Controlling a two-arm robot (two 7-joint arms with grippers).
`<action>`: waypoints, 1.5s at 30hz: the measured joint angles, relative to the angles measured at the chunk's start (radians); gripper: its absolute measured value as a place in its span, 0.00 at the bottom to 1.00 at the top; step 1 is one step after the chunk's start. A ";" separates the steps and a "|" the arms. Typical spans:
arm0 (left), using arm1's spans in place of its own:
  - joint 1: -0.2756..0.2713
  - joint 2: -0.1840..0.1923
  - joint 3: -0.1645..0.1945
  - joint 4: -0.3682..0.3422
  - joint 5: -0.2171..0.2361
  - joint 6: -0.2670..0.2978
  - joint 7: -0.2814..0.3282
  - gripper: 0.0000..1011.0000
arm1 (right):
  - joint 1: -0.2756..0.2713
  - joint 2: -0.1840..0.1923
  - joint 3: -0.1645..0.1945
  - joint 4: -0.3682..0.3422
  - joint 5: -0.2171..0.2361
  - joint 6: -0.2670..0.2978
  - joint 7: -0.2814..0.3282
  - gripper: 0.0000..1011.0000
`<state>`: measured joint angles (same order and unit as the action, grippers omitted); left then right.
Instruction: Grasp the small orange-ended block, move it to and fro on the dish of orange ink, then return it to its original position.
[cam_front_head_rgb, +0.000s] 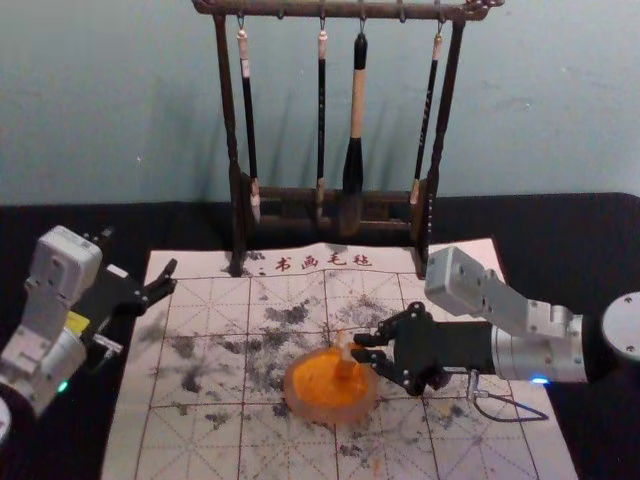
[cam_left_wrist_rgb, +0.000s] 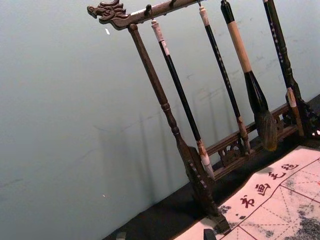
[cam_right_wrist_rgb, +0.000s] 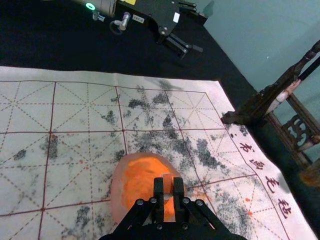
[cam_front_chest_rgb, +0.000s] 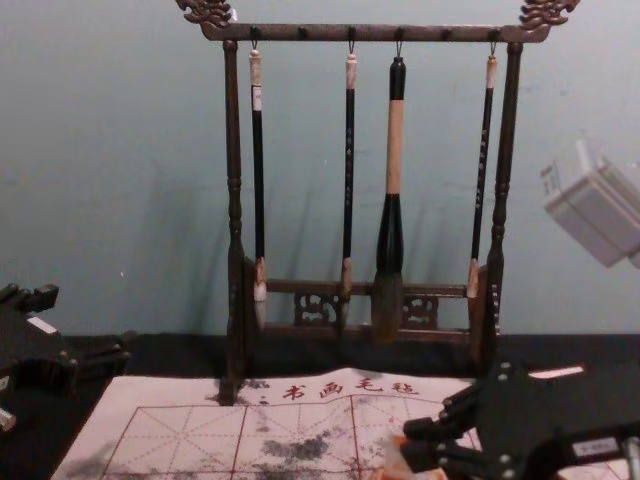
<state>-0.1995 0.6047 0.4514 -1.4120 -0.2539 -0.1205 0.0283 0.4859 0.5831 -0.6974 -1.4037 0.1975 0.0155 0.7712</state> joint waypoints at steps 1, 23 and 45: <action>0.000 0.000 0.000 0.000 0.000 0.000 0.000 0.99 | -0.004 0.005 0.002 -0.006 0.001 0.000 0.001 0.08; 0.000 0.000 0.000 0.000 0.000 0.000 0.000 0.99 | -0.042 0.036 0.010 -0.063 0.033 -0.009 0.015 0.08; 0.000 0.000 0.000 0.000 0.000 0.000 0.000 0.99 | -0.140 0.129 0.135 -0.180 0.108 -0.006 -0.064 0.08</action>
<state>-0.1996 0.6047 0.4513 -1.4120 -0.2539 -0.1205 0.0283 0.3462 0.7120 -0.5627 -1.5837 0.3056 0.0094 0.7069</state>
